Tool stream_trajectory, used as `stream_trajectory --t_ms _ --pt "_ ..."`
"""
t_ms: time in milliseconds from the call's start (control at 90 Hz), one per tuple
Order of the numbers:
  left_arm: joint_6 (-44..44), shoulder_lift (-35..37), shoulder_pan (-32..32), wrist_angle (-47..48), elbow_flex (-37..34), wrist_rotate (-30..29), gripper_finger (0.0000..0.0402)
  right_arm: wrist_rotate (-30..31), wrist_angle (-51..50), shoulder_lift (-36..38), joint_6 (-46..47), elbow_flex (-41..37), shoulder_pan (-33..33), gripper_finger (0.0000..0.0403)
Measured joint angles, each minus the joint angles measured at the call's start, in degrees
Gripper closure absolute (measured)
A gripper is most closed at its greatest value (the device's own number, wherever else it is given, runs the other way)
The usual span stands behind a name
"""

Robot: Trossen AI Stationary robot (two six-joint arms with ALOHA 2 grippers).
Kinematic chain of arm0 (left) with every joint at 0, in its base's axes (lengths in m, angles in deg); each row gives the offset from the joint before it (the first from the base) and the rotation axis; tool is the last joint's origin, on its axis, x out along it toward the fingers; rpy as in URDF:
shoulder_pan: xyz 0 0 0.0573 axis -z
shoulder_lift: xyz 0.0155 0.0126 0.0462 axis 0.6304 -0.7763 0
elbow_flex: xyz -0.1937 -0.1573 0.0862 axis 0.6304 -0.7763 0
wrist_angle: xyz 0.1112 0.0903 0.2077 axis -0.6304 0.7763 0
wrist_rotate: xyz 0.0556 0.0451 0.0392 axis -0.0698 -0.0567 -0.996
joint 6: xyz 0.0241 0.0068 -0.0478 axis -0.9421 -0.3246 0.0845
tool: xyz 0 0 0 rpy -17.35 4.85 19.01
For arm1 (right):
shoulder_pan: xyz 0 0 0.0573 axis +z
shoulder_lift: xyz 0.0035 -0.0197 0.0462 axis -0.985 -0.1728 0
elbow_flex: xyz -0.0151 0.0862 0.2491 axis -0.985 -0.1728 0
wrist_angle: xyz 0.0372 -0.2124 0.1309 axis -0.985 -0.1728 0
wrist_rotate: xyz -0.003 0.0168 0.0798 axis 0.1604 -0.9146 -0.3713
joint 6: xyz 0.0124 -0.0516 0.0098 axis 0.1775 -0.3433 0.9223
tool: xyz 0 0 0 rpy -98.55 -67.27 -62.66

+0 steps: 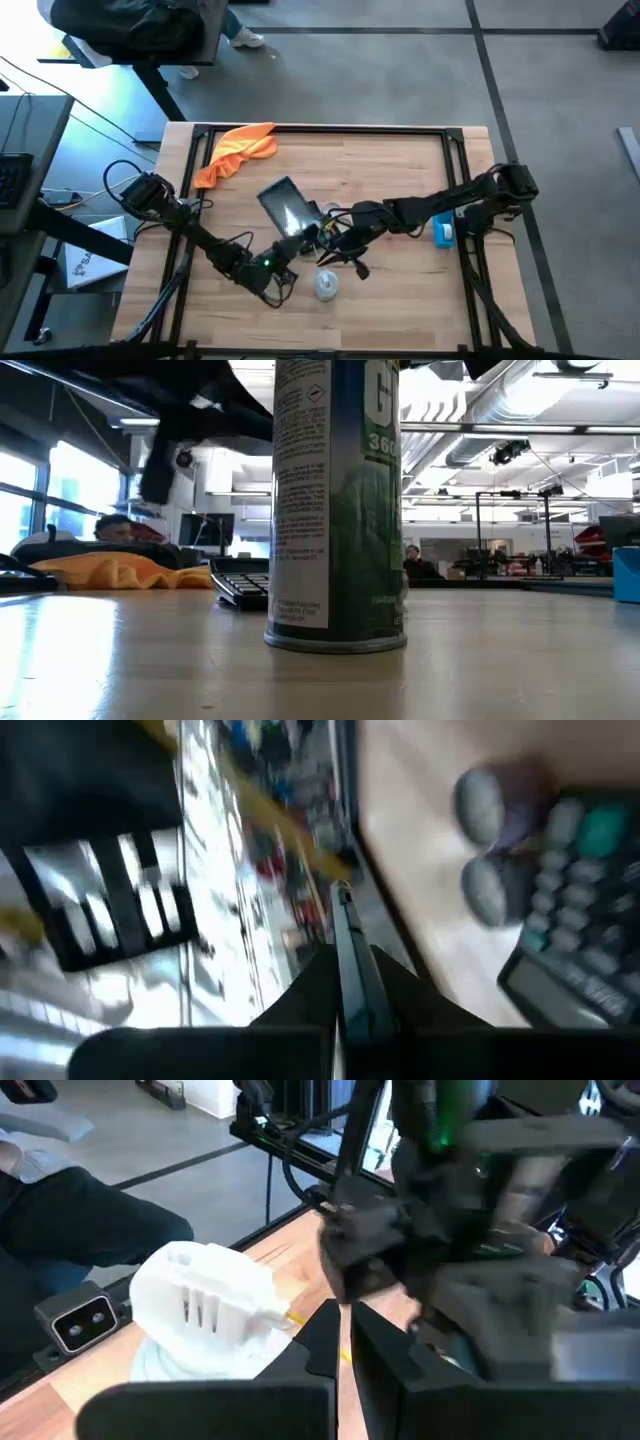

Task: Apply microfiber cloth
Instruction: Spray the front of the black tablet using the white spray bottle

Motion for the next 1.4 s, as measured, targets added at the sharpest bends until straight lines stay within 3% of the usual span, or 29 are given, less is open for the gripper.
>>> stream_trajectory --t_ms 89,233,344,478,733,1022,1256,1400 --pt "6.7 0.0 -1.6 0.1 0.0 -0.7 0.0394 0.3 1.0 0.0 0.0 0.0 0.0 0.0403" --pt "19.8 0.0 -2.0 1.1 0.0 4.6 0.0394 2.9 1.3 1.2 -1.0 -0.1 0.3 0.0403" --pt "26.5 0.0 -1.3 2.6 0.0 4.3 0.0394 6.5 0.6 4.0 -3.5 -0.1 1.0 0.0403" --pt "31.6 0.0 0.1 4.0 -0.1 -0.6 0.0394 8.8 -1.2 7.4 -5.1 -0.1 2.0 0.0403" --pt "28.3 2.1 4.1 4.0 -0.1 -15.4 0.0394 10.5 -5.7 8.8 -4.7 0.0 5.8 0.0403" --pt "36.9 14.0 7.4 6.3 -0.1 -16.8 0.0394 32.3 -6.1 8.9 -0.4 0.1 12.9 0.0403" --pt "60.1 24.1 12.6 13.4 -0.1 -16.6 0.0394 40.7 -14.9 8.6 5.2 3.8 17.9 0.04" --pt "74.3 28.5 14.0 20.5 -0.1 -16.7 0.0394 45.7 -22.4 8.6 11.9 8.2 19.2 0.0371"
